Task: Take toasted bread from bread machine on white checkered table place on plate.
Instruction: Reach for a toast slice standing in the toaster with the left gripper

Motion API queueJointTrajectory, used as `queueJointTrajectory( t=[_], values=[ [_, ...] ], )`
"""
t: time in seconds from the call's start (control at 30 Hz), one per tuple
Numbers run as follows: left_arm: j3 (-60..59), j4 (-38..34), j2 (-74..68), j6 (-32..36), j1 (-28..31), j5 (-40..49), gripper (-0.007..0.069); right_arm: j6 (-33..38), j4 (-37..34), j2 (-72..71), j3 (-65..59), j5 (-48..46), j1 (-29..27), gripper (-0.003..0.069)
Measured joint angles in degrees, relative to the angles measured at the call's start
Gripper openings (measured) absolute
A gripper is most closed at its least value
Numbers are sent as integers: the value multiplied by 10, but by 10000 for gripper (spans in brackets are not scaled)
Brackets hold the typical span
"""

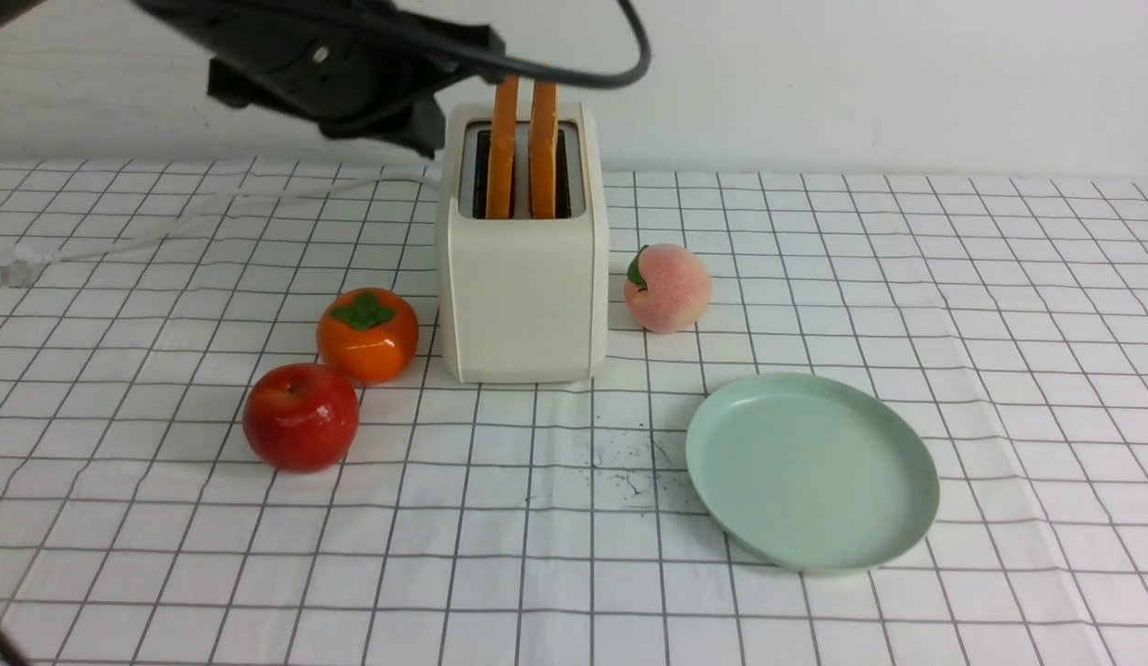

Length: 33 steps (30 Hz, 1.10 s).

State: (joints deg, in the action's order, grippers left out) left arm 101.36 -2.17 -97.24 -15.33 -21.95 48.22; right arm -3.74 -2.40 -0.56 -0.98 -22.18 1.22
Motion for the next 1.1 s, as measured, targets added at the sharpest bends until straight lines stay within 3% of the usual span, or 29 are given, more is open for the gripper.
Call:
queueJointTrajectory(
  t=[0.13,0.17,0.23,0.4,0.63,0.73,1.1],
  values=[
    [81,13,-69,-5,0,-5,176,0,0,0,0,0,0,240],
    [84,13,-72,-5,0,-6,176,0,0,0,0,0,0,240],
    [108,14,-107,-7,0,-18,296,0,0,0,0,0,0,240],
    [116,19,-148,-7,0,-71,400,0,0,0,0,0,0,240],
    [116,58,-182,-7,0,-111,388,0,0,0,0,0,0,240],
    [116,75,-187,-7,0,-121,345,0,0,0,0,0,0,240],
    [116,79,-207,-7,0,-140,288,0,0,0,0,0,0,240]
  ],
)
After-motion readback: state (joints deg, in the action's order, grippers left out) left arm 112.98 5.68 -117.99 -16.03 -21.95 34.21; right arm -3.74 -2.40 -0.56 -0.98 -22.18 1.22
